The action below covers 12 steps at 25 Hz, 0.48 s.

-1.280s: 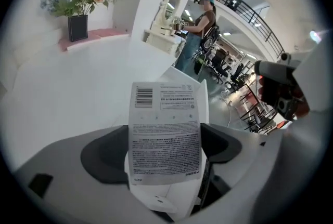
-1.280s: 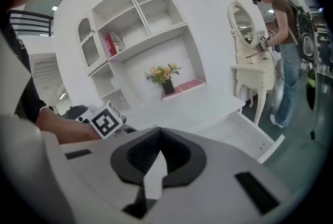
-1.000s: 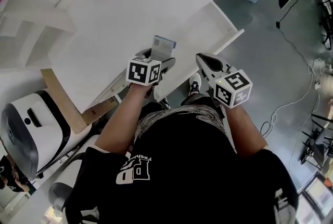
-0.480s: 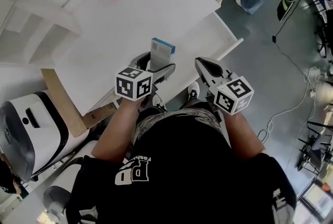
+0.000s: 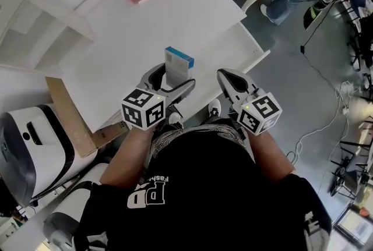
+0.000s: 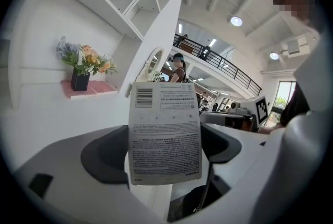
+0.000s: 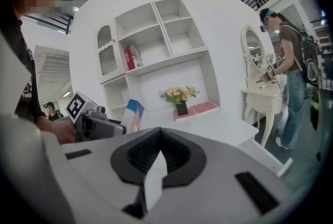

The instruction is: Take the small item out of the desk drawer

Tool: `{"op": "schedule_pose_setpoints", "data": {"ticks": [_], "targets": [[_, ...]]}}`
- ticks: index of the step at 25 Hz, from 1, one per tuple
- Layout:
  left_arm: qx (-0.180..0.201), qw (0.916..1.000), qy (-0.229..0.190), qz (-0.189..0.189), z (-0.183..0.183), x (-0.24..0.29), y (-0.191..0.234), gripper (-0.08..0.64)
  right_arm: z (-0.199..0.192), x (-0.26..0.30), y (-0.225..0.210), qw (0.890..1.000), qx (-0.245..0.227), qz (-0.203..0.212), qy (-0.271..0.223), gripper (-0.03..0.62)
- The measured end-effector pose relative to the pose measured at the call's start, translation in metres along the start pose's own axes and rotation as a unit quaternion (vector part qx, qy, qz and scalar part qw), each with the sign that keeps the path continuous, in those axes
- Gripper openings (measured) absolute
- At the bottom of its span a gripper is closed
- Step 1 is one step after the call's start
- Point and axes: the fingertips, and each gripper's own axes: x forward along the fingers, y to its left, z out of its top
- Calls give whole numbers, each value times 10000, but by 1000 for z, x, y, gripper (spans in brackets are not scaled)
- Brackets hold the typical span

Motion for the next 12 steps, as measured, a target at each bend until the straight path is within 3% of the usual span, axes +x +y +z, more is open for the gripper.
{"op": "schedule_pose_setpoints", "data": {"ticks": [12], "targets": [[251, 9993, -276, -92, 4, -33, -7, 430, 1, 2, 17, 9998, -42, -172, -31, 8]]}}
